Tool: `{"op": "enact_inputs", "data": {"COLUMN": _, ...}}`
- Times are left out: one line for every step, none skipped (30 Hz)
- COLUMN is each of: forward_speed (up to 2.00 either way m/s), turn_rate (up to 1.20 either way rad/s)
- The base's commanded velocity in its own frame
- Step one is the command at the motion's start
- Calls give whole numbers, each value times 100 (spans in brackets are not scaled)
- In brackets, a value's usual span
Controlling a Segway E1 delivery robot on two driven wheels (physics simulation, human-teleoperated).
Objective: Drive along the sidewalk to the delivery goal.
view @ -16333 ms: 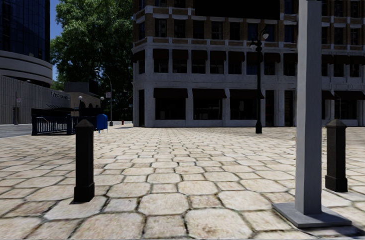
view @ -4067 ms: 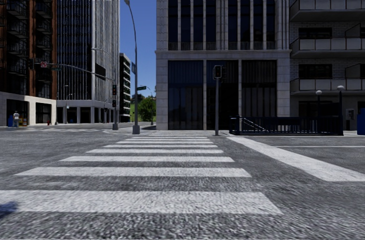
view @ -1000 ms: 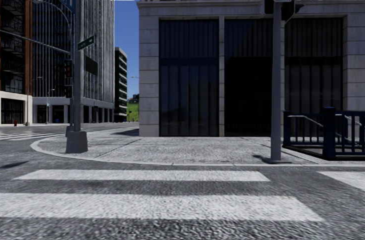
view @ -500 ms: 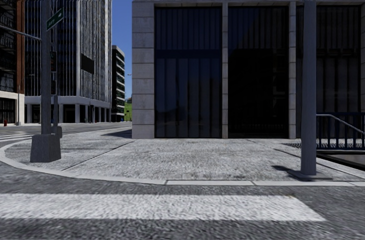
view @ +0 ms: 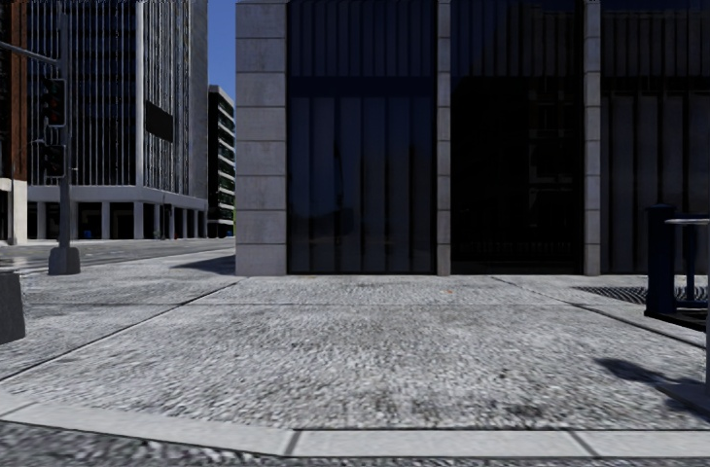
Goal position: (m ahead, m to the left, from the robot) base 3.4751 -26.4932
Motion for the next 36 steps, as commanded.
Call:
{"op": "enact_inputs", "data": {"forward_speed": 165, "turn_rate": -23}}
{"op": "enact_inputs", "data": {"forward_speed": 157, "turn_rate": -23}}
{"op": "enact_inputs", "data": {"forward_speed": 157, "turn_rate": -23}}
{"op": "enact_inputs", "data": {"forward_speed": 154, "turn_rate": -23}}
{"op": "enact_inputs", "data": {"forward_speed": 154, "turn_rate": -23}}
{"op": "enact_inputs", "data": {"forward_speed": 154, "turn_rate": -23}}
{"op": "enact_inputs", "data": {"forward_speed": 153, "turn_rate": -24}}
{"op": "enact_inputs", "data": {"forward_speed": 153, "turn_rate": -29}}
{"op": "enact_inputs", "data": {"forward_speed": 153, "turn_rate": -29}}
{"op": "enact_inputs", "data": {"forward_speed": 153, "turn_rate": -30}}
{"op": "enact_inputs", "data": {"forward_speed": 153, "turn_rate": -31}}
{"op": "enact_inputs", "data": {"forward_speed": 153, "turn_rate": -31}}
{"op": "enact_inputs", "data": {"forward_speed": 153, "turn_rate": -31}}
{"op": "enact_inputs", "data": {"forward_speed": 153, "turn_rate": -31}}
{"op": "enact_inputs", "data": {"forward_speed": 153, "turn_rate": -31}}
{"op": "enact_inputs", "data": {"forward_speed": 153, "turn_rate": -31}}
{"op": "enact_inputs", "data": {"forward_speed": 153, "turn_rate": -31}}
{"op": "enact_inputs", "data": {"forward_speed": 153, "turn_rate": -31}}
{"op": "enact_inputs", "data": {"forward_speed": 153, "turn_rate": -31}}
{"op": "enact_inputs", "data": {"forward_speed": 153, "turn_rate": -31}}
{"op": "enact_inputs", "data": {"forward_speed": 153, "turn_rate": -31}}
{"op": "enact_inputs", "data": {"forward_speed": 153, "turn_rate": -31}}
{"op": "enact_inputs", "data": {"forward_speed": 153, "turn_rate": -31}}
{"op": "enact_inputs", "data": {"forward_speed": 153, "turn_rate": -31}}
{"op": "enact_inputs", "data": {"forward_speed": 153, "turn_rate": -31}}
{"op": "enact_inputs", "data": {"forward_speed": 153, "turn_rate": -31}}
{"op": "enact_inputs", "data": {"forward_speed": 153, "turn_rate": -31}}
{"op": "enact_inputs", "data": {"forward_speed": 153, "turn_rate": -31}}
{"op": "enact_inputs", "data": {"forward_speed": 153, "turn_rate": -31}}
{"op": "enact_inputs", "data": {"forward_speed": 153, "turn_rate": -31}}
{"op": "enact_inputs", "data": {"forward_speed": 153, "turn_rate": -31}}
{"op": "enact_inputs", "data": {"forward_speed": 153, "turn_rate": -31}}
{"op": "enact_inputs", "data": {"forward_speed": 153, "turn_rate": -31}}
{"op": "enact_inputs", "data": {"forward_speed": 153, "turn_rate": -31}}
{"op": "enact_inputs", "data": {"forward_speed": 153, "turn_rate": -31}}
{"op": "enact_inputs", "data": {"forward_speed": 153, "turn_rate": -31}}
